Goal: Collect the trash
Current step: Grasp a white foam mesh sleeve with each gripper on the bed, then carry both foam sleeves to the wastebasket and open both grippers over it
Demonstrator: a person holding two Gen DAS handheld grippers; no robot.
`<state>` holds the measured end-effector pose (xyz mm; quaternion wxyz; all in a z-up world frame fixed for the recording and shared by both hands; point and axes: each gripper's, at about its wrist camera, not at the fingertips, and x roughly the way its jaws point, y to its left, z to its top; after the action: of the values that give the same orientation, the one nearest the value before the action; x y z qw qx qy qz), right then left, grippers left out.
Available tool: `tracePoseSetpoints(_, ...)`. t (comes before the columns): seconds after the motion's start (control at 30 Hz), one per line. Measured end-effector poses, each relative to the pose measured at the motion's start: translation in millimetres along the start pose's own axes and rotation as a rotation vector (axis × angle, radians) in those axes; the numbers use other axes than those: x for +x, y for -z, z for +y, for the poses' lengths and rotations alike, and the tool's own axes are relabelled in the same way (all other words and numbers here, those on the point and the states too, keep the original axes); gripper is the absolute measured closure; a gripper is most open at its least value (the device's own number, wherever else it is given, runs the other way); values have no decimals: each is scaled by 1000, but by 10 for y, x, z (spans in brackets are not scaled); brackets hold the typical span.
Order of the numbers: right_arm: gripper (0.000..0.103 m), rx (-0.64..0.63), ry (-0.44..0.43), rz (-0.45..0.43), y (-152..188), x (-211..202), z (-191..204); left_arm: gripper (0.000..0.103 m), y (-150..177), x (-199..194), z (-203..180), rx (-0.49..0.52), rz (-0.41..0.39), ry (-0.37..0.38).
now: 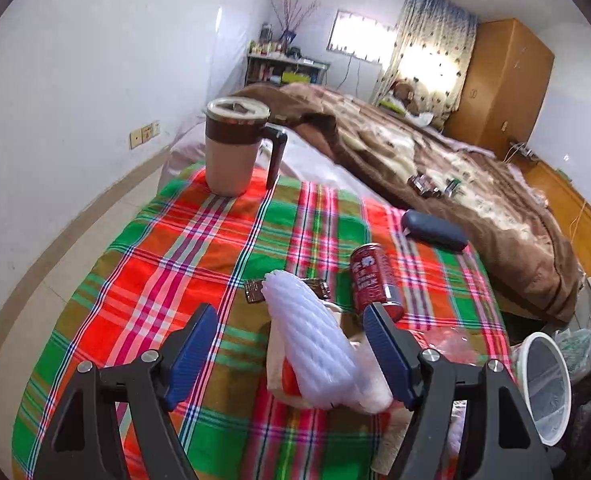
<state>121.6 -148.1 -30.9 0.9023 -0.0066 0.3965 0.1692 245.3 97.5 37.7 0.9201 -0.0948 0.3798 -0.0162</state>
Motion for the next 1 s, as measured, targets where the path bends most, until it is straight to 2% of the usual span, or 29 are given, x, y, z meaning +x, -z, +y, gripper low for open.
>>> tracePoseSetpoints(0.1,89,19,-4,2,16,1,-38,28,-19,66,-33,27,-1,-2)
tracePoseSetpoints(0.2,89,34,-8,4,31,14,-70,28,-29,196,-38,5,54,14)
tracePoseSetpoints(0.33,89,43,-15,-3,45,-9,-96,31,14,259,-66,12,61,-15)
tracePoseSetpoints(0.4,89,52,-16,-7,45,-23,-123,47,30,281,-61,5,75,-15)
tracePoseSetpoints(0.53,89,65,-19,-11,61,-35,-155,59,48,255,-80,12,67,-12)
tracePoseSetpoints(0.6,89,69,-21,-10,75,-38,-160,71,58,251,-81,18,65,-16)
tracePoseSetpoints(0.63,89,72,-22,-10,76,-36,-160,73,63,252,-80,18,69,-14)
tracePoseSetpoints(0.8,89,79,-21,-18,77,-54,-172,75,122,145,-120,50,32,-34)
tracePoseSetpoints(1.0,89,88,-22,-29,95,-98,-192,76,198,-45,-114,41,-2,-6)
